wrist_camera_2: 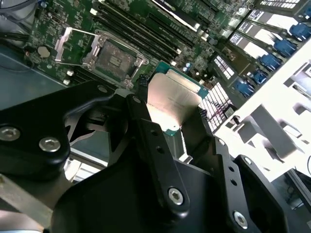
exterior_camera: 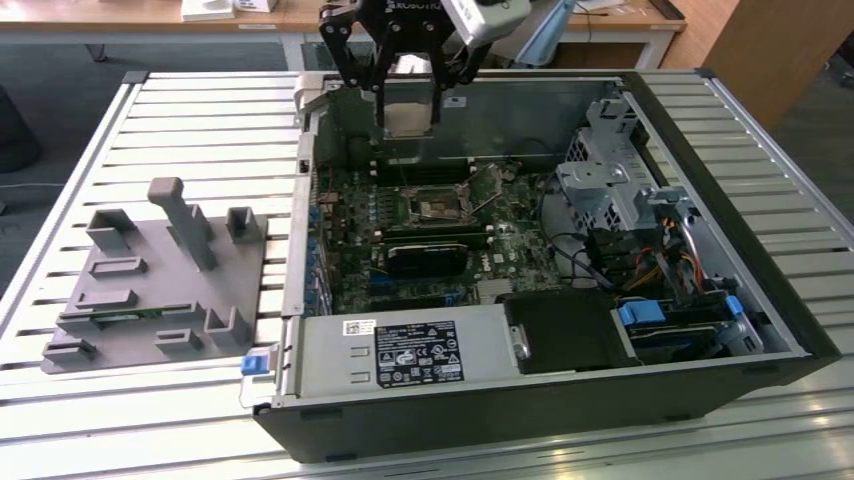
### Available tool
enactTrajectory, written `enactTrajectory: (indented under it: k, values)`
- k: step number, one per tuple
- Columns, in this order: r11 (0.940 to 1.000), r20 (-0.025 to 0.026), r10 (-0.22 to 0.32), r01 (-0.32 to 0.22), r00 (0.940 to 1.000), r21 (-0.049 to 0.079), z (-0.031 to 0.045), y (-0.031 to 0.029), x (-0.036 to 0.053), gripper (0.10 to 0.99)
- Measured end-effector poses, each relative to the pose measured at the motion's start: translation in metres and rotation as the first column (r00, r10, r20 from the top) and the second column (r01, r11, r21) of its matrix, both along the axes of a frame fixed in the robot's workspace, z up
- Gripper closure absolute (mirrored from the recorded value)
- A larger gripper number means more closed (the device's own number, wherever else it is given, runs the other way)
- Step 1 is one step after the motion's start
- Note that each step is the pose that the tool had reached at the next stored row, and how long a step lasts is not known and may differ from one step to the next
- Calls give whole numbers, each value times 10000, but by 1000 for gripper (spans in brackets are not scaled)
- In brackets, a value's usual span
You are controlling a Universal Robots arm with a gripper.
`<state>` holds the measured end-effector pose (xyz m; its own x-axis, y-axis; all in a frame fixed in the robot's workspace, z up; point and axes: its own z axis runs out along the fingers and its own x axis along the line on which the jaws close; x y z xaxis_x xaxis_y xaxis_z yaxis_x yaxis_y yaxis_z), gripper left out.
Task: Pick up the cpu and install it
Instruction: 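Pick up the cpu and move it towards the insertion slot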
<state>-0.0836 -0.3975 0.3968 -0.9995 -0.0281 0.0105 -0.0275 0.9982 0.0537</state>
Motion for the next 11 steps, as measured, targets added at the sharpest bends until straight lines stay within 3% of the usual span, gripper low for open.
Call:
enactTrajectory:
  k: [11]
  values:
    - [10000, 0, 0, 0, 10000, 0, -17, 0, 117, 557]
